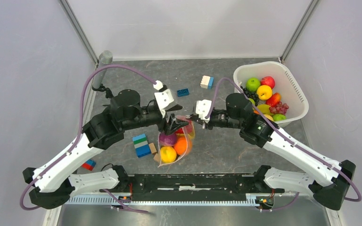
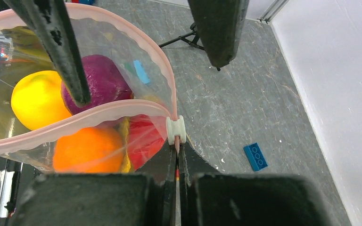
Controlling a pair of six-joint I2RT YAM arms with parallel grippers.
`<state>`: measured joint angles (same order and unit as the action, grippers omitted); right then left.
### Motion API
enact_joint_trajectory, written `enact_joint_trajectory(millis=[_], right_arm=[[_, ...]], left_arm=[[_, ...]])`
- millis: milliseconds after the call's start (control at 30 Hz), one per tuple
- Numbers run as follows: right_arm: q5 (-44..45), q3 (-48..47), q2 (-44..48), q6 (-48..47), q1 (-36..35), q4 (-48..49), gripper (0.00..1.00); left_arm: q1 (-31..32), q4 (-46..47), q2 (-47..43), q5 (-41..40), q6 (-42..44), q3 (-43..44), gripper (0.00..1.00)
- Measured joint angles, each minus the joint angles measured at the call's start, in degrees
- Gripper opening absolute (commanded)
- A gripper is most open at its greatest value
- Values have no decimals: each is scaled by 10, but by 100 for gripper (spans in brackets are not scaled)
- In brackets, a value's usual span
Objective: Place the food in the zip-top bag and seal the zipper
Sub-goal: Zip the zipper food storage bag at the center of the board.
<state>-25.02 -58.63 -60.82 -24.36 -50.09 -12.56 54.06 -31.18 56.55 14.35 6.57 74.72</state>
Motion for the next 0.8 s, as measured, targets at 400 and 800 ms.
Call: enact_joint_trajectory(millis=[400, 800], right_arm=[[-21, 1, 3, 6, 8, 0, 0], [-31, 3, 4, 9, 12, 5, 0]], left_arm=[[0, -4, 66, 39, 52, 0, 41], [0, -29, 59, 22, 83, 0, 19]])
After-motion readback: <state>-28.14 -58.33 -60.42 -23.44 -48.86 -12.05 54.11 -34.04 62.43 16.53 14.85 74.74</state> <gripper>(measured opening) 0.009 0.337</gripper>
